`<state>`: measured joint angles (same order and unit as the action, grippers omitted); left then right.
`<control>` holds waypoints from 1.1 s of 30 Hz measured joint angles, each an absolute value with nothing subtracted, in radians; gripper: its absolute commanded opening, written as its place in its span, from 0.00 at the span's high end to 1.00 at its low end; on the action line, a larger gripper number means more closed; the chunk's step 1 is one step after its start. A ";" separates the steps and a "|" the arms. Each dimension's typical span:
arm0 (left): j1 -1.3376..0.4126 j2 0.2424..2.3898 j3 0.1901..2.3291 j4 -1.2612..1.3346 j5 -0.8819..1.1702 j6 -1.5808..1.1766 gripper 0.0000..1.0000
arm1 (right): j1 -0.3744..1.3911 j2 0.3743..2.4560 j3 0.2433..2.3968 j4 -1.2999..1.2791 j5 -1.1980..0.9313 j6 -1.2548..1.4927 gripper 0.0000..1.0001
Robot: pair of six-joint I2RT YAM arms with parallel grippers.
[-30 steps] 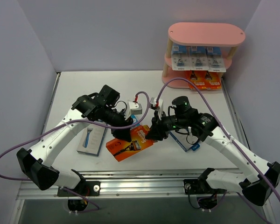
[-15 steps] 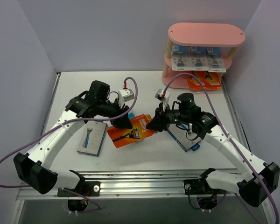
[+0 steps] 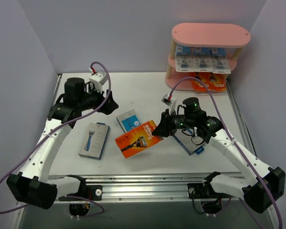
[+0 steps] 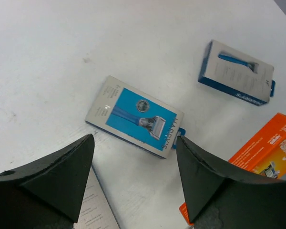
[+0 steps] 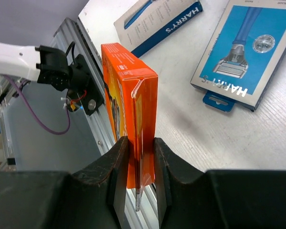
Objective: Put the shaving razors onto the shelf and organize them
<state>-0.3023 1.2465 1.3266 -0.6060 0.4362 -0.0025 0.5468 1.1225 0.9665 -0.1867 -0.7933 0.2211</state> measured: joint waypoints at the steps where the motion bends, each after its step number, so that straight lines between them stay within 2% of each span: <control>1: -0.284 1.224 1.304 -0.587 0.421 -0.018 0.19 | 0.539 1.122 0.960 -0.183 -0.792 0.230 1.00; 4: -0.233 1.154 1.246 -0.545 0.376 -0.055 0.16 | 0.521 1.121 0.937 -0.164 -0.782 0.261 1.00; 12: -0.215 1.085 1.117 -0.445 0.316 -0.107 0.16 | 0.455 1.126 0.876 -0.097 -0.706 0.386 1.00; 17: -0.215 1.077 1.023 -0.437 0.271 -0.126 0.17 | 0.327 1.123 0.832 -0.052 -0.608 0.512 1.00; 23: -0.223 1.031 1.007 -0.436 0.218 -0.145 0.17 | 0.117 1.060 0.695 0.067 -0.508 0.708 1.00; 33: -0.329 1.010 1.007 -0.437 0.122 -0.165 0.14 | 0.071 1.011 0.583 0.256 -0.286 0.978 1.00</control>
<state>-0.3286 1.0103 1.0073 -0.4370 0.1223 -0.1650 0.0708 1.0107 0.5827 0.2562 -0.2859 0.9783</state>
